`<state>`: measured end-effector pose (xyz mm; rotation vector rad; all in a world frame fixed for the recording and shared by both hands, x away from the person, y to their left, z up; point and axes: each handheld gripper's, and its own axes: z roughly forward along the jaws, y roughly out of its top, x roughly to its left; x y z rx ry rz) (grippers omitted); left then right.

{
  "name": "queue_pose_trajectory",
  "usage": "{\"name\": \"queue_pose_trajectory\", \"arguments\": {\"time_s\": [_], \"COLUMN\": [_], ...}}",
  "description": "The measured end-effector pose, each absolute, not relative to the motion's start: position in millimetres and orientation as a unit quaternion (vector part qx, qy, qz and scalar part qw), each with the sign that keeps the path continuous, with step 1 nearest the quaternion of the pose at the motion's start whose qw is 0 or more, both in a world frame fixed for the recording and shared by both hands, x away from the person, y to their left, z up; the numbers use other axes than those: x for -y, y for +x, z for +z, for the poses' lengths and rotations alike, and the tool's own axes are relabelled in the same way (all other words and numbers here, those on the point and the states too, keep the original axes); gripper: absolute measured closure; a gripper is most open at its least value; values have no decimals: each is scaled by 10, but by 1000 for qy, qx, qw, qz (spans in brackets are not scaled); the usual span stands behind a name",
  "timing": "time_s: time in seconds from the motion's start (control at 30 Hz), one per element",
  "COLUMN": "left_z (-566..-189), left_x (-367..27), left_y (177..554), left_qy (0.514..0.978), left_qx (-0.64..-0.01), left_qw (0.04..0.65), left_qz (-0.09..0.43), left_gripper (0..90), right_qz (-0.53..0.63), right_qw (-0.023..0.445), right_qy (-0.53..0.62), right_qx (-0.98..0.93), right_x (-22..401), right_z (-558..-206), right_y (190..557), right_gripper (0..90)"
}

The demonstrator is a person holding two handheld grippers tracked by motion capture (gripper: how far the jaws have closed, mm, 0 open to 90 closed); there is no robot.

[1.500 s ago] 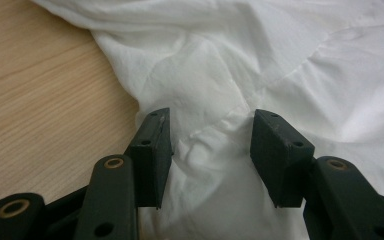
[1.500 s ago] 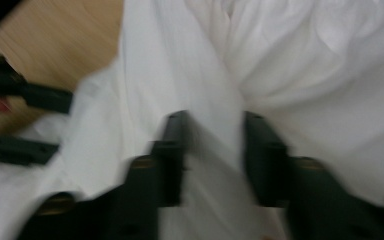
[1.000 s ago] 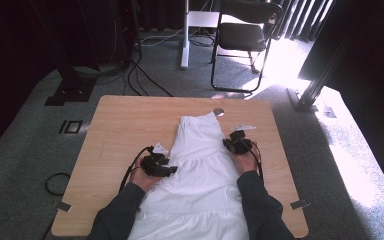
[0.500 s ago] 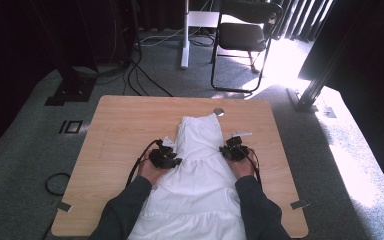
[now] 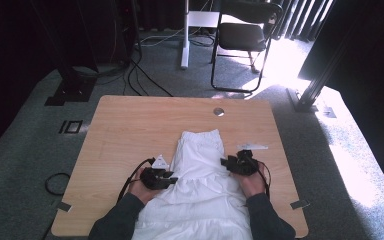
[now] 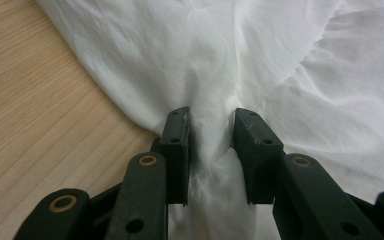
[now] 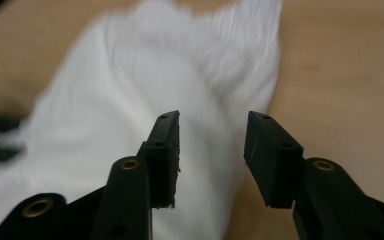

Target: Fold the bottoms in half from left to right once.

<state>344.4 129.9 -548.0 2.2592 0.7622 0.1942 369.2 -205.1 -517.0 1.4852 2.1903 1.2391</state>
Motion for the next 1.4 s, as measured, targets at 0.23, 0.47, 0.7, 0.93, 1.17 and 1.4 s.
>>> {"name": "queue_pose_trajectory", "arguments": {"time_s": [0.23,0.47,0.7,0.93,1.17,1.4], "left_z": [-5488,-5492,-5474,-5474,-5171,-4869], "left_x": [-1306,-1291,-1268,-1267,-1595,-1306], "left_y": [3442,3444,3453,3462,3739,4205], "left_qy": [876,874,878,878,812,808], "left_qx": [-299,-300,-300,-299,-366,-375], "left_qw": [371,373,364,366,453,447], "left_qz": [75,80,80,71,27,80], "left_gripper": [692,630,597,565,483,411], "right_qz": [421,362,351,273,294,314], "right_qw": [62,66,223,245,198,193], "right_qy": [542,520,478,491,516,525], "right_qx": [-725,-771,-774,-790,-780,-767], "right_x": [1832,1599,1676,1578,1638,1678], "right_z": [-5173,-5335,-4920,-5248,-5435,-5466], "right_y": [4253,4304,4276,4575,4626,4622], "right_gripper": [449,786,830,689,612,610]}}
